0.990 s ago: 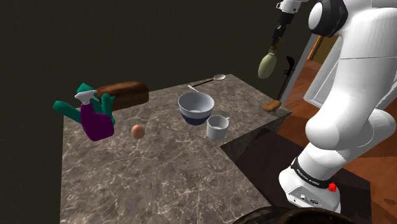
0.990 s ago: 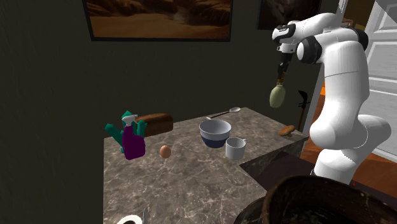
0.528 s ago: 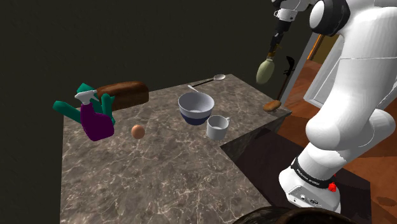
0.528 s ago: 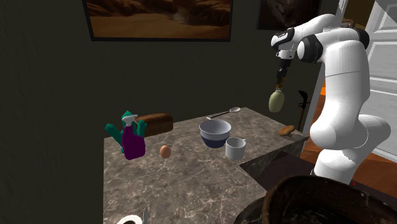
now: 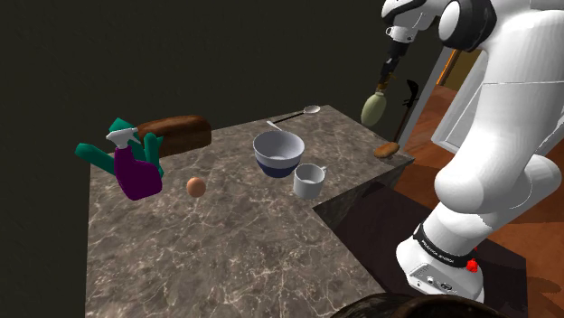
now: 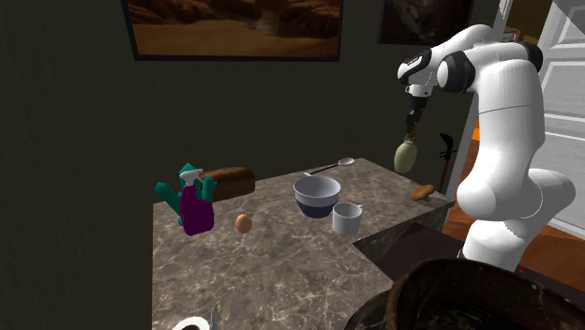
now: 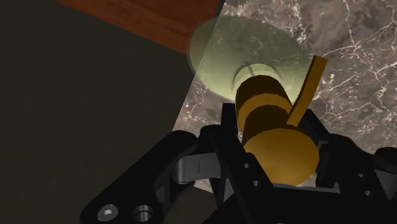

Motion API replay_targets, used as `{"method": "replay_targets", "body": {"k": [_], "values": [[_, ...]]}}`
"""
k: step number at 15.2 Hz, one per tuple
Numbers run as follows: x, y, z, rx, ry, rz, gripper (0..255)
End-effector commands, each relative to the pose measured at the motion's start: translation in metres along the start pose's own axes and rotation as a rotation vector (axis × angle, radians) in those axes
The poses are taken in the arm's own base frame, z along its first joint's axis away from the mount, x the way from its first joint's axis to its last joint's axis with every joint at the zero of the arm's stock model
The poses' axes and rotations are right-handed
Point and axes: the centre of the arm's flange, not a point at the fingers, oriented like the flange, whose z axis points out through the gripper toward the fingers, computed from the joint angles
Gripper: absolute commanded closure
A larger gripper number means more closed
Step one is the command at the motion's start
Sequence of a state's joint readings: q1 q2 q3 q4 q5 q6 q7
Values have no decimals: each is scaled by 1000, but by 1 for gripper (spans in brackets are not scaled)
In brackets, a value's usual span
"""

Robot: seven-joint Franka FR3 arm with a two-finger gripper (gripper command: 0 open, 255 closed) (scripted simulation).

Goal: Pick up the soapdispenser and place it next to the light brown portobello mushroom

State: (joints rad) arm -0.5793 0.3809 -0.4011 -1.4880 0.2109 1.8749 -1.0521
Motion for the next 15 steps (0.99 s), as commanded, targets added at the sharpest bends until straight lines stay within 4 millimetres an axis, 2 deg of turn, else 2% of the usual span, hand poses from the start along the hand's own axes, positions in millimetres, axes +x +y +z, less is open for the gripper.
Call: {"method": "replay_targets", "body": {"k": [1,5,12,13,15], "values": [[0,0,11,-1,1,0,255],[-2,0,33,-1,1,0,255],[-2,0,33,-1,1,0,255],[-2,0,33,-1,1,0,0],[-1,0,33,-1,1,0,0]]}}
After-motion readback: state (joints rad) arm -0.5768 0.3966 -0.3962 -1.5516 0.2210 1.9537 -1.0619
